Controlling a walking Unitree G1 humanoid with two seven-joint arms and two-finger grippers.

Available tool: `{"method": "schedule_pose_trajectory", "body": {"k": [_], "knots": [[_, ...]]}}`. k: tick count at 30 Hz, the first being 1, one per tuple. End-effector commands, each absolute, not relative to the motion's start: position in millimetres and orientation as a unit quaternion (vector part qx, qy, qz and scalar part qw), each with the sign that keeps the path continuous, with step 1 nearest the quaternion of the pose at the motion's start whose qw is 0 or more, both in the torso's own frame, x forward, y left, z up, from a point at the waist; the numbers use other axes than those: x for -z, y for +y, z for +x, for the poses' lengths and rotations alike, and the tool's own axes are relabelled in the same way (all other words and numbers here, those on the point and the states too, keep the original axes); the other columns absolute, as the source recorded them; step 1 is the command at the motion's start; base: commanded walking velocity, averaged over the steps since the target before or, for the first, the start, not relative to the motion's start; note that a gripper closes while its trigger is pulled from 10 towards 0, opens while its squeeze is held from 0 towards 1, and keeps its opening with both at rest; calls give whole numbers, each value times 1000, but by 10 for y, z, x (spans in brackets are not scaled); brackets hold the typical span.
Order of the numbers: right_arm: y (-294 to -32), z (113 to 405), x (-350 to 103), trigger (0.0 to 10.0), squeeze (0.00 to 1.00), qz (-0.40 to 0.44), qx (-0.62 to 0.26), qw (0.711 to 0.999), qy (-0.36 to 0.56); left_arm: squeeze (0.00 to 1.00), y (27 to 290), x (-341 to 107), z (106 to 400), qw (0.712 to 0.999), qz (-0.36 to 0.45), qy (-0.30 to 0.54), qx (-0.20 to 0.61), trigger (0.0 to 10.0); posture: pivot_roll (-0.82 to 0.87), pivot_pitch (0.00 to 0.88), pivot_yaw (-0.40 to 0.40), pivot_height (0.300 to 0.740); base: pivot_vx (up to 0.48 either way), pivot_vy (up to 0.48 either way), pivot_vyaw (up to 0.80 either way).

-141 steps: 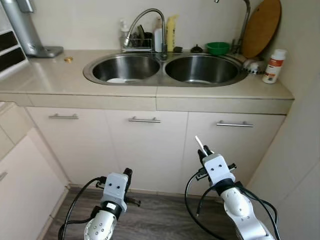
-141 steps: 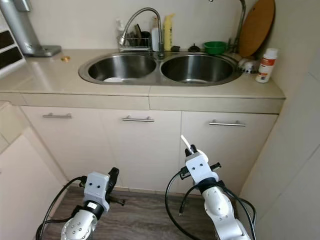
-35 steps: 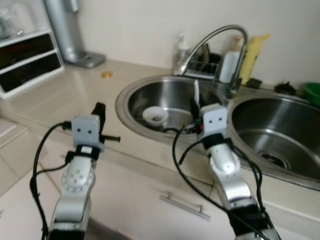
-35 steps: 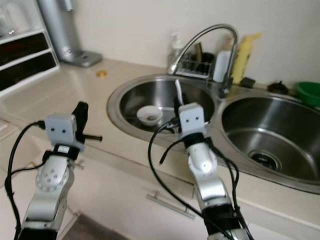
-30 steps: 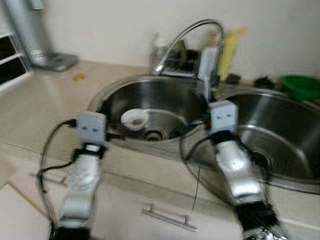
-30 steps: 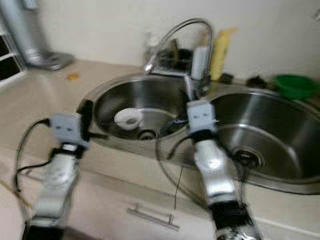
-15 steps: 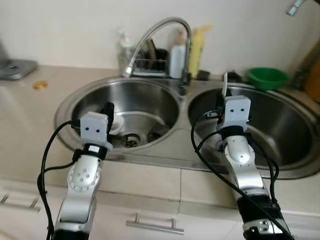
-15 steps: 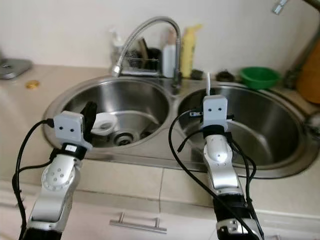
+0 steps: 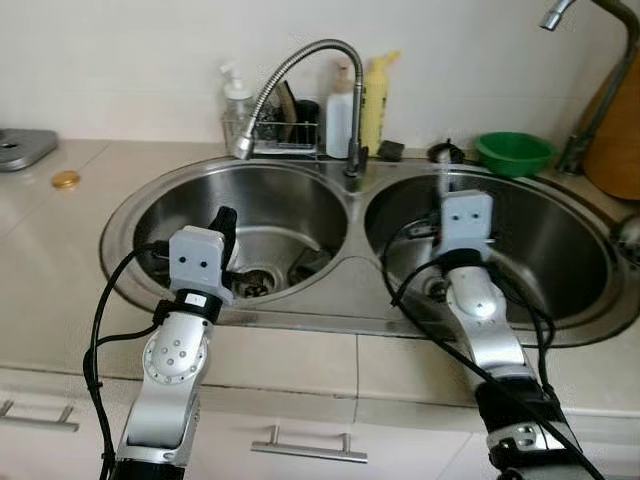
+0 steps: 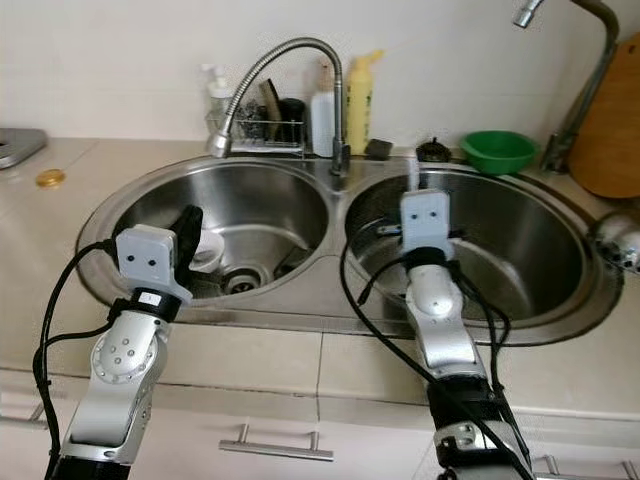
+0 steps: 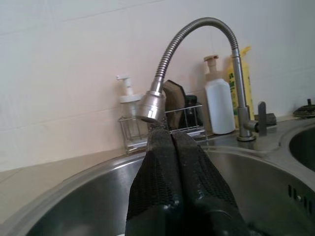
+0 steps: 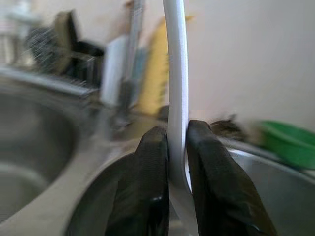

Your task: Kitchen organization

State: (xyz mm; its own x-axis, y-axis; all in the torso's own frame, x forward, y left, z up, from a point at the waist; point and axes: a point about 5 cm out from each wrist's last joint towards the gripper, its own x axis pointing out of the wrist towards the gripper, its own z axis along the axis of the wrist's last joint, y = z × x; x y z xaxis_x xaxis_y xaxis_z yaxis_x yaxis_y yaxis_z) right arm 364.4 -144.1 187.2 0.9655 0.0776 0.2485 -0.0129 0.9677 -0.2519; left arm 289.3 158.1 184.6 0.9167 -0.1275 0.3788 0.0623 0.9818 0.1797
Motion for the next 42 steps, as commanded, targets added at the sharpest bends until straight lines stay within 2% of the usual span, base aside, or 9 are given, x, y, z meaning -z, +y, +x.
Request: {"method": "schedule_pose_trajectory", "body": {"k": [1,10,15,31,32,33,34,35,42], "knots": [[-1502,3710,-1910,10000,0,-151,-24,982,-114,0,1588,-1857,2907,975,85,-197,48,10000,-60,0,32,740,0,0,0],[-1729,3965,-2073,10000,0,-196,-25,980,-26,0,1579,-1829,2906,976,82,-194,47,10000,-69,0,25,740,0,0,0],[-1740,4024,-1904,10000,0,-199,-106,970,89,0,1543,-1819,2916,977,80,-194,50,10000,-70,0,21,740,0,0,0],[-1942,3977,-1747,10000,31,-317,-232,891,227,0,1521,-1793,2923,977,75,-192,47,10000,-70,0,7,740,0,0,0],[-1943,3972,-1734,10000,141,-316,-237,889,230,0,1521,-1792,2923,977,75,-192,47,10000,-70,0,7,740,0,0,0],[-1945,3961,-1711,10000,459,-318,-244,886,236,0,1521,-1790,2922,977,75,-192,47,10000,-70,0,7,740,0,0,0],[-1946,3955,-1697,10000,459,-319,-248,883,239,0,1522,-1789,2922,978,75,-191,48,10000,-70,0,7,740,0,0,0],[-1955,3950,-1686,10000,1000,-316,-248,884,241,0,1526,-1785,2919,978,75,-191,47,10000,-67,0,5,740,0,0,0],[-1960,3925,-1633,10000,1000,-299,-260,885,243,0,1529,-1763,2913,978,77,-187,48,10000,-66,0,8,740,0,0,0]]}}
